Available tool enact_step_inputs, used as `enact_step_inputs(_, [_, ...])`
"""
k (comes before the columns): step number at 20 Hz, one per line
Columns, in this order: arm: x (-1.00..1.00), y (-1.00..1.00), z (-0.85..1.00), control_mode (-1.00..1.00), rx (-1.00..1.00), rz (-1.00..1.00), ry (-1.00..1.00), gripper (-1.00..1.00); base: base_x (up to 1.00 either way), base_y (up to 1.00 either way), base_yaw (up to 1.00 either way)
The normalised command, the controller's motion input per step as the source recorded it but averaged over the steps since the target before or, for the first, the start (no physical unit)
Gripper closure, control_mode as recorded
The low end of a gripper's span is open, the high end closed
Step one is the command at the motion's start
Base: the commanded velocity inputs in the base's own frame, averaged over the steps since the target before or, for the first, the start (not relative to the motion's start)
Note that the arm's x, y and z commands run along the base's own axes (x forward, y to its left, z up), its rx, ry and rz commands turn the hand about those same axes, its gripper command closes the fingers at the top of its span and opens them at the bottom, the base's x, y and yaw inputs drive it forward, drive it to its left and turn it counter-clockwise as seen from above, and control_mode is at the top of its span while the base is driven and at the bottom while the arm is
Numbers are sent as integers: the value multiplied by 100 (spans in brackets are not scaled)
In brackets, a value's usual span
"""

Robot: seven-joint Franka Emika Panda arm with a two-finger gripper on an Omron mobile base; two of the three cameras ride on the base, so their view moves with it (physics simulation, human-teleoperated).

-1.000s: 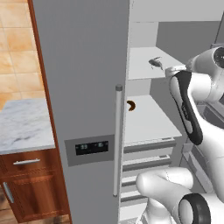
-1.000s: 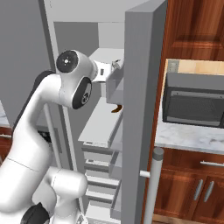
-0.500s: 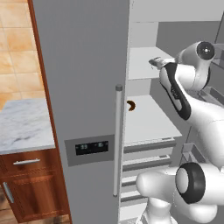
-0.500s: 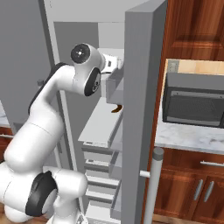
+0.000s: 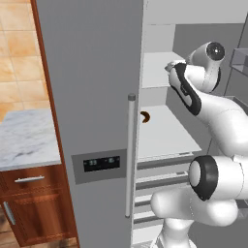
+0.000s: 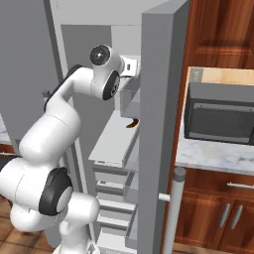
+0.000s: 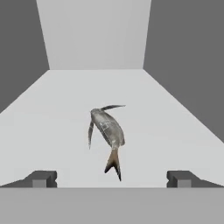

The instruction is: Take the fish out of the fridge, briefly rinse it in the sink, and place it on the tray next to the sink.

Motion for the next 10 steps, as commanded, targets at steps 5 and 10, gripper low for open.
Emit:
enact_step_inputs(5, [4, 0, -17, -100, 0, 0, 0, -100, 0, 0, 0])
enact_step_inputs(10, [10, 0, -23, -100, 0, 0, 0, -100, 0, 0, 0])
